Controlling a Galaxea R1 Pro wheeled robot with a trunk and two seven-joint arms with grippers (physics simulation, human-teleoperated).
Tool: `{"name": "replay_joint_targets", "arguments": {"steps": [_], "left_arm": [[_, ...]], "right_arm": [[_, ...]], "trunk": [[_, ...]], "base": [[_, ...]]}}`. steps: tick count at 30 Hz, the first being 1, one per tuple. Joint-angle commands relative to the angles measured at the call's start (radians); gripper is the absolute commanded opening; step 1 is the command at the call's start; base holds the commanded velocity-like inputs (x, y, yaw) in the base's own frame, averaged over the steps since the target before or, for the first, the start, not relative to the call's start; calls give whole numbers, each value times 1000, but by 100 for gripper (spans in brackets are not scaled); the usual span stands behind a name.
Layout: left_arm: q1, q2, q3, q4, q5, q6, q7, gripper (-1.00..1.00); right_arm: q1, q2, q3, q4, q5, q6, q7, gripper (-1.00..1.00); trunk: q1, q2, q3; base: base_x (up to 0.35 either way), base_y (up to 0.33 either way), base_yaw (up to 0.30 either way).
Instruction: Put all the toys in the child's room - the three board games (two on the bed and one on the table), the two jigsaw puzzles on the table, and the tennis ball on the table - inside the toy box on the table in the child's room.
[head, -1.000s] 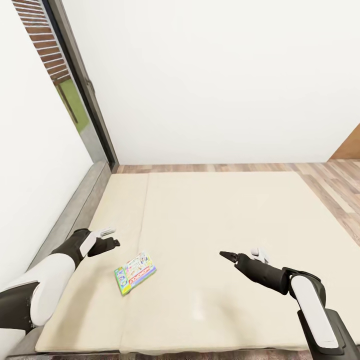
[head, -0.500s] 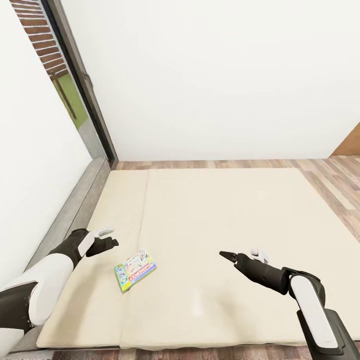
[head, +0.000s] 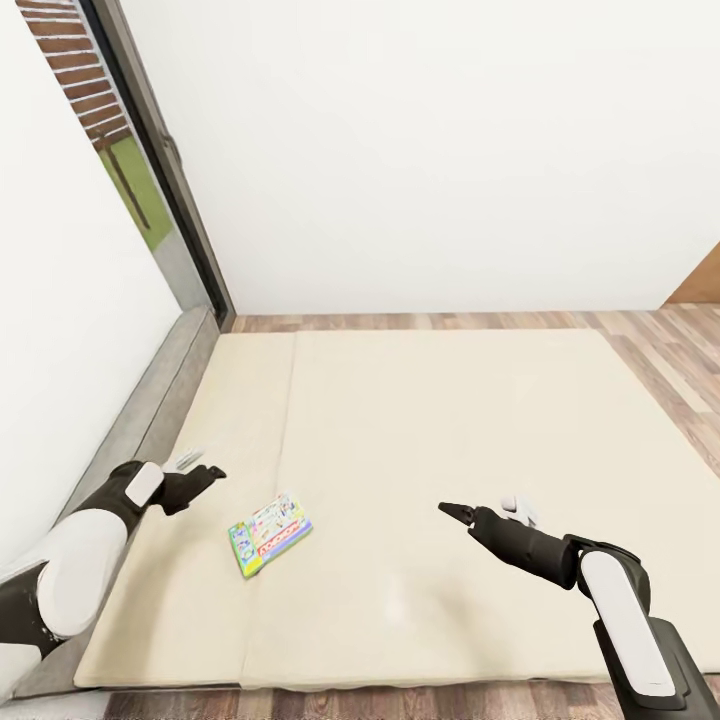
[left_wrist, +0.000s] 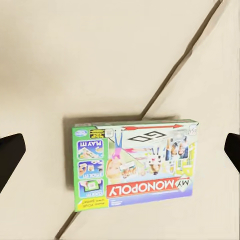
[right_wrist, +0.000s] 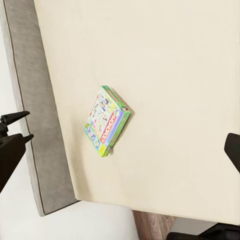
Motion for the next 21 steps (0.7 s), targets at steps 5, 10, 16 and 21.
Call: {"name": "replay_joint_targets", "arguments": {"steps": [5,10,16,21], "left_arm": [[-1,1,35,-1,10,4,3,100],[-1,-1,43,-1,13,3,5,100],[-1,-3,47,-2,14,3,6,100],[-1,-5,47,-2,15,1,6,100]], "right_arm": [[-1,0,-1,-1,-4,5,-3,100],[-1,0,-1,-1,-4,4,-3,100],[-1,1,-1,-1,-2,4,-3,100],[-1,0,-1,0,-2,4,-3,100]], "trunk": [[0,-1,-9],[0,-1,-17],[0,-1,-27],[0,-1,-35]], "base": [[0,0,0],[0,0,0],[0,0,0],[0,0,0]]}}
